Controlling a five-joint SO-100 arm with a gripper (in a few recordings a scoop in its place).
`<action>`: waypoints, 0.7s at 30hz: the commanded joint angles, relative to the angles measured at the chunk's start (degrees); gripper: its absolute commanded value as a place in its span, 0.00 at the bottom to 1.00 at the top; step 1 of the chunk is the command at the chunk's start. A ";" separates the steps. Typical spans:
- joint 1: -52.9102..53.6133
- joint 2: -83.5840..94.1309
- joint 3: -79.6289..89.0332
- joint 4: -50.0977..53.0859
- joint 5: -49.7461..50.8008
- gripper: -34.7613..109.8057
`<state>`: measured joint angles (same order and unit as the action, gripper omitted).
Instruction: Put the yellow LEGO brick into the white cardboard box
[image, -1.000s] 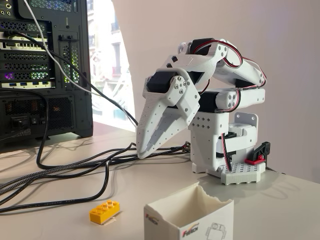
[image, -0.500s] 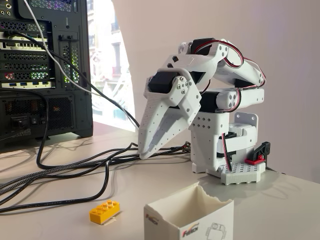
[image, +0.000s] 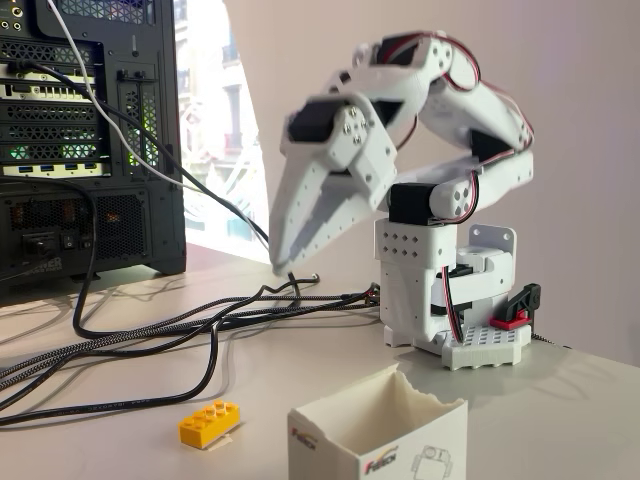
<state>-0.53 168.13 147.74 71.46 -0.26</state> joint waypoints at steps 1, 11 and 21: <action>1.14 -13.80 -16.26 -0.44 8.35 0.18; 6.77 -27.77 -21.80 -8.00 25.05 0.18; 11.60 -37.00 -21.53 -6.42 47.11 0.22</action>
<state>8.88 134.30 131.84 64.25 37.00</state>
